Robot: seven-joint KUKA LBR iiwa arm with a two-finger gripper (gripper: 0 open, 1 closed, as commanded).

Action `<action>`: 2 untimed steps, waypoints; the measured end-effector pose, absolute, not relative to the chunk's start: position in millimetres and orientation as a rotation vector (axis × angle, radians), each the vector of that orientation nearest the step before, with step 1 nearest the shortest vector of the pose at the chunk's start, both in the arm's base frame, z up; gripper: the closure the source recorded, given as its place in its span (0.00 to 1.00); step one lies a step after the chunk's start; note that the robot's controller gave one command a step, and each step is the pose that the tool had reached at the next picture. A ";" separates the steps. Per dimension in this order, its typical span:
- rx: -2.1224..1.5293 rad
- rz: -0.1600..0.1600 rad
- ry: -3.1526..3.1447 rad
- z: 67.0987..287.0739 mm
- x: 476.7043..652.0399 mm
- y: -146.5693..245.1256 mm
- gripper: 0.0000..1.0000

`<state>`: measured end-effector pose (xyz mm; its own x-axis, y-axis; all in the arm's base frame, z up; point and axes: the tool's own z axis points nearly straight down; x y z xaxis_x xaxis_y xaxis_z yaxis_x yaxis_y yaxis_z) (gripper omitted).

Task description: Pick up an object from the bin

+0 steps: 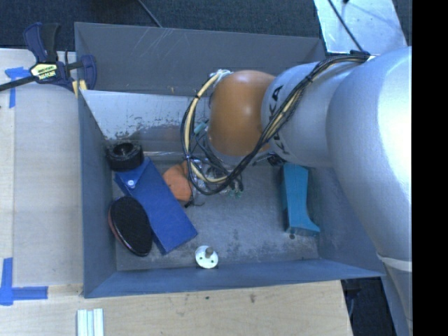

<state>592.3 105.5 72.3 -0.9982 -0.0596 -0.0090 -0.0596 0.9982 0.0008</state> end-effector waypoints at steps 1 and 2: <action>-0.094 0.001 3.132 73.8 591.6 105.4 1.00; -0.094 0.001 3.136 129.6 589.9 105.6 1.00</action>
Offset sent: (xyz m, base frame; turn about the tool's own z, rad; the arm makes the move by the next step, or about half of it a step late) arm -0.0119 0.0045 -0.0023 0.0108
